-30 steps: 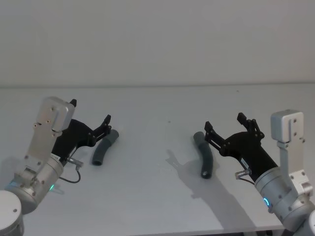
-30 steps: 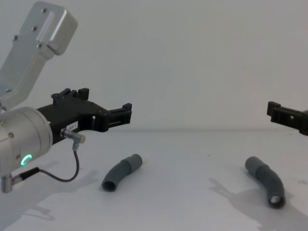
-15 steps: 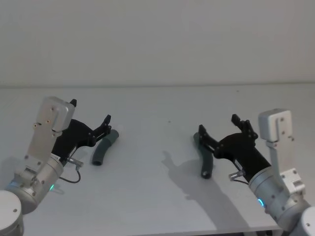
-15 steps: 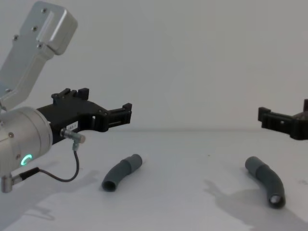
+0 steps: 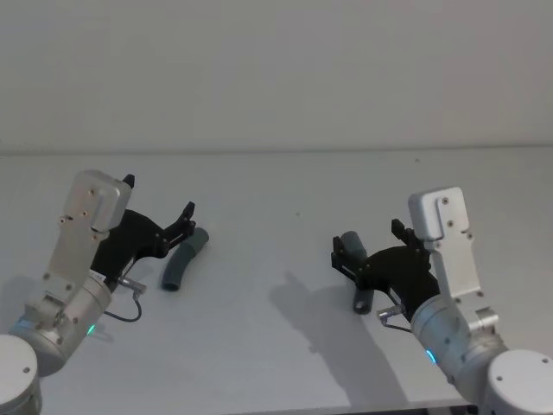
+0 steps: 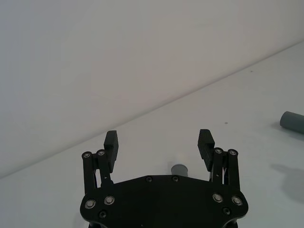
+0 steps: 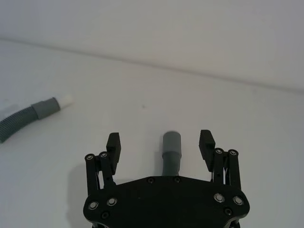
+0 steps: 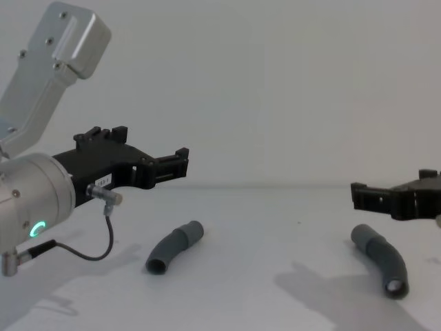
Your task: Use both hands to pick up one end of the pipe from the table, align the ends, and insert them.
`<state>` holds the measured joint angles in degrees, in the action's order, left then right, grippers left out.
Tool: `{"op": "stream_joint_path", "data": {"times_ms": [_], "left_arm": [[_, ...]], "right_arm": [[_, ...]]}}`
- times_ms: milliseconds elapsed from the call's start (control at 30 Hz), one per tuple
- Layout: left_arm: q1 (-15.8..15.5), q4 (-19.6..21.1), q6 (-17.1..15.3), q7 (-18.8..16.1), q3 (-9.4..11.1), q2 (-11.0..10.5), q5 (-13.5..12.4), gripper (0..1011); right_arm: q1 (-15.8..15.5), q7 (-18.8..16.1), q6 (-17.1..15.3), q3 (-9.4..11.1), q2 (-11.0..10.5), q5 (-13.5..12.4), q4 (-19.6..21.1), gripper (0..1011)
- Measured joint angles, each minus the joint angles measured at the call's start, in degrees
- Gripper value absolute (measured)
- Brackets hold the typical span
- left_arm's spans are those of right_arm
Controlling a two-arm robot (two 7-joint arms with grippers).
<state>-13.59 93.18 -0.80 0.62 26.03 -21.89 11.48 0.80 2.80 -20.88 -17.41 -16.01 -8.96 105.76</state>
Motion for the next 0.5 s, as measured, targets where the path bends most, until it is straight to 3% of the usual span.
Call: {"op": "stream_joint_path", "data": {"times_ms": [500], "left_arm": [[0.0,0.0,0.0,0.0,0.0,0.0,0.0,1002]], "right_arm": [[0.9,6.2,-13.3,1.8,8.3,-0.9,1.1,1004]]}}
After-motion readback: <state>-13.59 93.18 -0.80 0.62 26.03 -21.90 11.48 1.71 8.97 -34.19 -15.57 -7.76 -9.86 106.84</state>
